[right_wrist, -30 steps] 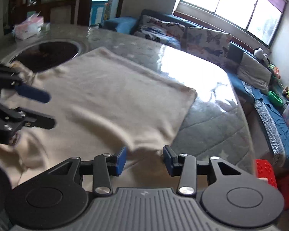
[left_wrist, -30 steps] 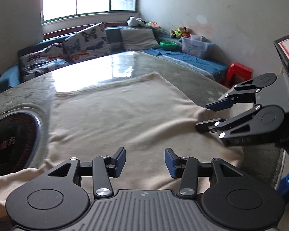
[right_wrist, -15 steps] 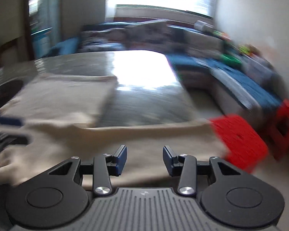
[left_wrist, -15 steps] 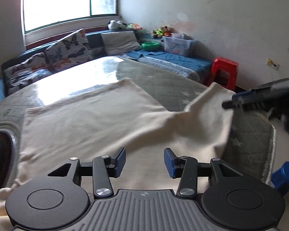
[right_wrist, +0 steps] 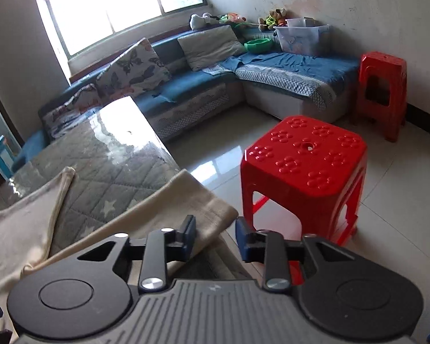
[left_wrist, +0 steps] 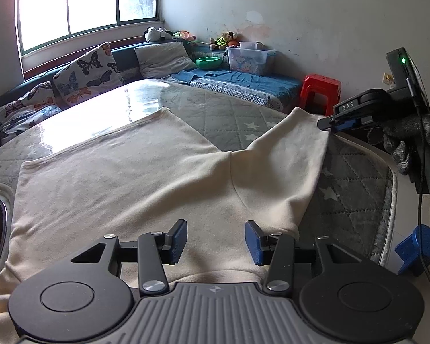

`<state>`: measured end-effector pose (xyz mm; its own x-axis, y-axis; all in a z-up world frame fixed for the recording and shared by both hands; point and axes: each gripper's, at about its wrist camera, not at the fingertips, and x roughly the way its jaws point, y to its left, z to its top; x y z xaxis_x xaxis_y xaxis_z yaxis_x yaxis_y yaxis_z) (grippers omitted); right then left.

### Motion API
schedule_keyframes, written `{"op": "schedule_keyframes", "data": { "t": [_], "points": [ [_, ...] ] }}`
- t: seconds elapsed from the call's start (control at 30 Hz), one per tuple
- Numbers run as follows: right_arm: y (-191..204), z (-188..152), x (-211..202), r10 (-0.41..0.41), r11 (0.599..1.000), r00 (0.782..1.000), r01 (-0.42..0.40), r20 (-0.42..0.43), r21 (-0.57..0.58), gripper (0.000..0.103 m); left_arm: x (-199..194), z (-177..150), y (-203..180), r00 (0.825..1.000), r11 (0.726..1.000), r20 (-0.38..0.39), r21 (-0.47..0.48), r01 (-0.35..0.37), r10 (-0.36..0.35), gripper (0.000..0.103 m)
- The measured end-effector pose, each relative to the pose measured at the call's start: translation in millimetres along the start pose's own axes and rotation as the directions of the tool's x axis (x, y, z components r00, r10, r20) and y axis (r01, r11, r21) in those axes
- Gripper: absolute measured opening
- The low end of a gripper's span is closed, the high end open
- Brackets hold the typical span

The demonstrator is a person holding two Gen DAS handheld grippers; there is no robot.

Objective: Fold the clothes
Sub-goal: 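Grasp a sleeve cuff with the right gripper and lift it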

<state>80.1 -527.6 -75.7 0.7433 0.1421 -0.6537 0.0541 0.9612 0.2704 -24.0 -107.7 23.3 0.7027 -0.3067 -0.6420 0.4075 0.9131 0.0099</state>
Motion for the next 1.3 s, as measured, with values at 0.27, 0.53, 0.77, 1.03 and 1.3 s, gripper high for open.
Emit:
{"op": "schedule_keyframes", "data": {
  "t": [0.27, 0.53, 0.77, 1.03, 1.3],
  "points": [
    [9, 8, -26, -0.007, 1.000, 0.993, 0.010, 0.121, -0.026, 0.004, 1, 1, -3, 1.000, 1.000, 0.004, 0.002, 0.002, -0.002, 0.048],
    [12, 11, -37, -0.020, 0.998, 0.991, 0.028, 0.131, -0.057, 0.004, -1, -2, -6, 1.000, 1.000, 0.004, 0.004, 0.014, -0.014, 0.048],
    [53, 31, -78, 0.095, 0.982, 0.975, -0.058, 0.202, -0.179, 0.004, -22, -4, 10, 0.999, 1.000, 0.049, -0.030, -0.009, 0.011, 0.050],
    [149, 35, -116, 0.311, 0.889, 0.932, -0.217, 0.185, -0.404, 0.004, -55, -26, 58, 0.991, 0.982, 0.059, -0.148, -0.113, 0.123, 0.050],
    [254, -3, -110, 0.487, 0.732, 0.874, -0.402, 0.009, -0.551, 0.004, -90, -55, 101, 0.970, 0.941, 0.058, -0.260, -0.215, 0.237, 0.052]
  ]
}}
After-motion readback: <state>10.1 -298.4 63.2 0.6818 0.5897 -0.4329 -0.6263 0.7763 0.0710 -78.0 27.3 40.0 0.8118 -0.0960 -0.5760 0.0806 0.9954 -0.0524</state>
